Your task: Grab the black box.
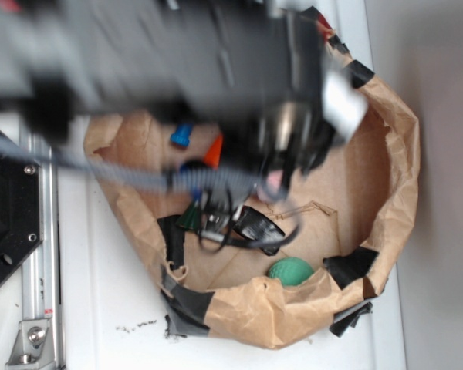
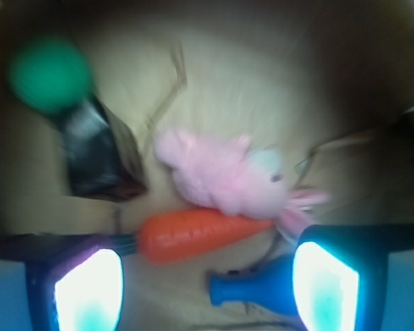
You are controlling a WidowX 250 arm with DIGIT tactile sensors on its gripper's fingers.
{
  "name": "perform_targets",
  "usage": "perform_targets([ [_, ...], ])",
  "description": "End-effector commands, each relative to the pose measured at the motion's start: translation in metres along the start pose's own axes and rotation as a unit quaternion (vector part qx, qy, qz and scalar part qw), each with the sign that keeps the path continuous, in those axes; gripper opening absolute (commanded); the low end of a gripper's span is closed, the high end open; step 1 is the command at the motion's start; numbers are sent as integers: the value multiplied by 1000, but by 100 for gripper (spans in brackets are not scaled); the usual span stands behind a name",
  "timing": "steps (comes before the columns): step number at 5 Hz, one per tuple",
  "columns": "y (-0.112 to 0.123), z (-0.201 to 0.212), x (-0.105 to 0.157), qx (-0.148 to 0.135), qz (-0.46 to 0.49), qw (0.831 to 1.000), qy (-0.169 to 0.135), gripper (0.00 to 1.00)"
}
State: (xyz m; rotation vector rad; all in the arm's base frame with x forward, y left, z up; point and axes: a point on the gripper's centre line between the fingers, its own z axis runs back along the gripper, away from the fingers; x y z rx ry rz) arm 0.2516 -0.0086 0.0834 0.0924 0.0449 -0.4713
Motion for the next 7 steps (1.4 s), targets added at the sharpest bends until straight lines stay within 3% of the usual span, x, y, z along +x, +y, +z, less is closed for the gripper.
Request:
perform_targets([
  [1,-18,-22,5,3,-16,1000,-14,100],
  [3,-18,-3,9,-52,-14,997,-52,100],
  [4,-18,-7,17,-57,-28,995,-77,100],
  [5,-20,-18,25,-73,-37,993,-82,100],
  [6,-30,-24,35,-101,-62,989,-90,100],
  [7,-47,-35,48,-112,-94,984,-97,100],
])
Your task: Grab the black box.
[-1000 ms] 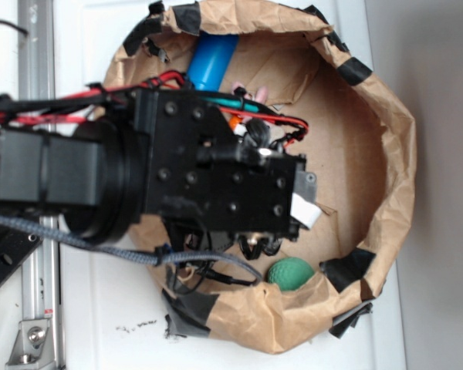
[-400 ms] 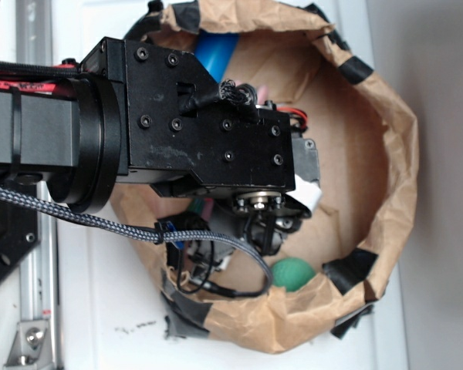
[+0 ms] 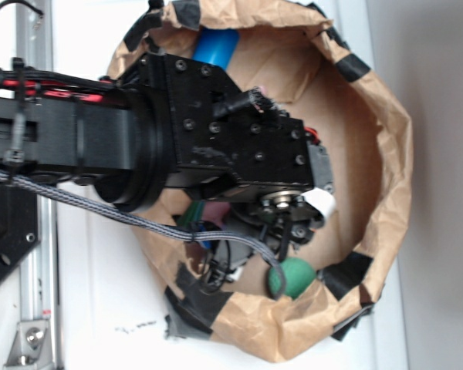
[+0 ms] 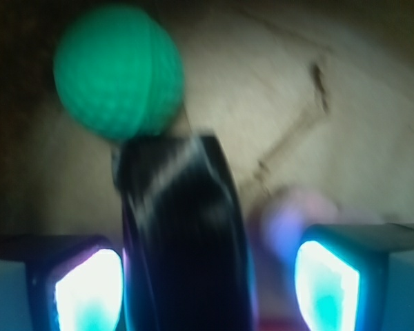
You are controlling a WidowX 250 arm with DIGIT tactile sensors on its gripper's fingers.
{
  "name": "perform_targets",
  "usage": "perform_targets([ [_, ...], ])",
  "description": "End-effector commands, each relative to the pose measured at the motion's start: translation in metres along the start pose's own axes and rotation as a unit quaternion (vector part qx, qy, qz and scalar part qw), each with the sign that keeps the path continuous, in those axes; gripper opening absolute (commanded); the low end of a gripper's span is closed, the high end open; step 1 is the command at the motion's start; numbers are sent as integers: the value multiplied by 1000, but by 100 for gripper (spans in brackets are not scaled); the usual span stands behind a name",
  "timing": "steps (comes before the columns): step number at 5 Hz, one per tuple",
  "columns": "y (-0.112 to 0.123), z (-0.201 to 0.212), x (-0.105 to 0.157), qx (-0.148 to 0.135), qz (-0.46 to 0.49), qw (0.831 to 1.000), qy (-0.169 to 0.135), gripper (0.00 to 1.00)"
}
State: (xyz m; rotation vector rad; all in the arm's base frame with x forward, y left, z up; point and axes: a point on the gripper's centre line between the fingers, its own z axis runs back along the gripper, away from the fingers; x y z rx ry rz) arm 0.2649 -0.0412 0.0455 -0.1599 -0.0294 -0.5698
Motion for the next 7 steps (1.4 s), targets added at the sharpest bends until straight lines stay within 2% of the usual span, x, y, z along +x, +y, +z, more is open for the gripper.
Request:
perform_targets([
  [1,-20,-11,28,26,-54,998,-30,0],
  [2,-13,6,23,29,-39,998,-32,0],
  [4,30,78,0,75,94,993,-3,0],
  [5,43,127,-21,83,218,972,8,0],
  [6,29,150,-29,75,244,967,-12,0],
  [7,16,162,-37,112,236,965,-39,0],
])
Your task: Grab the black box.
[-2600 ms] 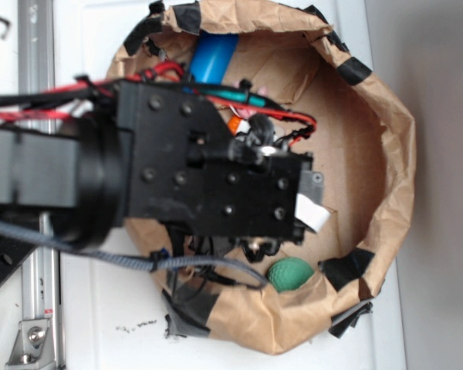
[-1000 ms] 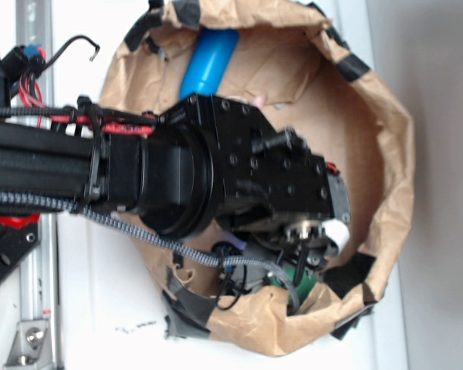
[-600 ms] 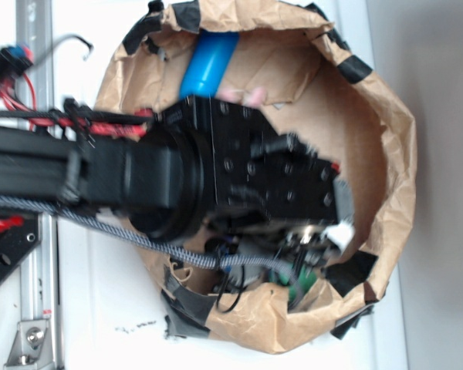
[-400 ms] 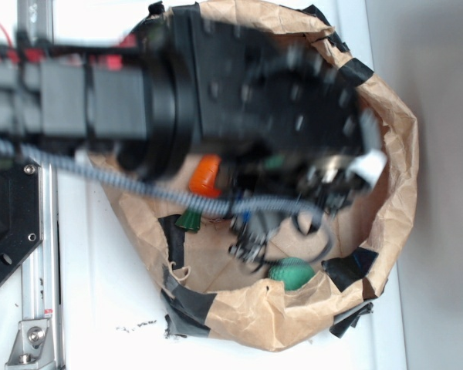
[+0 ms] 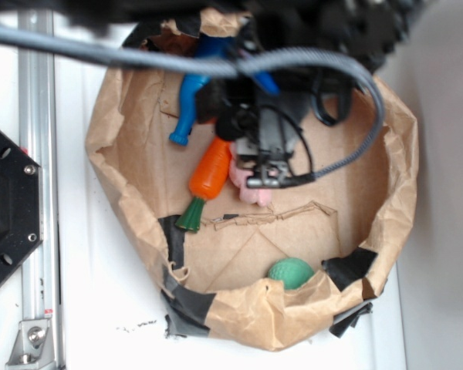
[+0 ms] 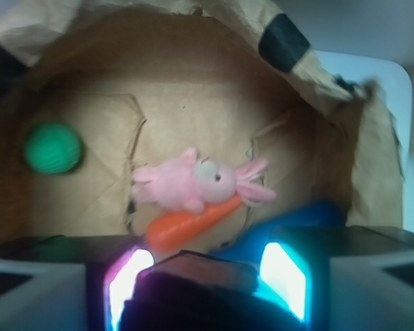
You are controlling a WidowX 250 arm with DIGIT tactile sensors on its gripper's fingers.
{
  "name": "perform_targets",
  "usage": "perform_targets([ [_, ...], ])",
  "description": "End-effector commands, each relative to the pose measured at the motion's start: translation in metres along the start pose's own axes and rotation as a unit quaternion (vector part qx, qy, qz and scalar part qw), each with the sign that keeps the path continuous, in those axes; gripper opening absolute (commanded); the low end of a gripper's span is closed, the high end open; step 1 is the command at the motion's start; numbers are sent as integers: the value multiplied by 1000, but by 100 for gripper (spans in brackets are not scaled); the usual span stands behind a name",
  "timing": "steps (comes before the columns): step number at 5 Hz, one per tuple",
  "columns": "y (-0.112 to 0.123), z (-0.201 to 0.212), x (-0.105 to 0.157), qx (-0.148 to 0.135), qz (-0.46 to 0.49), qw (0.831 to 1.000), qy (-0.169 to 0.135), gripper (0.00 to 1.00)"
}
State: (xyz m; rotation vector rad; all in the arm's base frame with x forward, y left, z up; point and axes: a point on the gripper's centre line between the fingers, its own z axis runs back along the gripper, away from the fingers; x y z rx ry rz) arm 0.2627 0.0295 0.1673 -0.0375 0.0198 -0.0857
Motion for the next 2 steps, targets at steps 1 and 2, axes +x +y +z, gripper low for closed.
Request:
perform_targets([
  [1,-17,35,-18,45,-4,995,-89,0],
  [2,-19,31,-16,53,-4,995,-80,0],
])
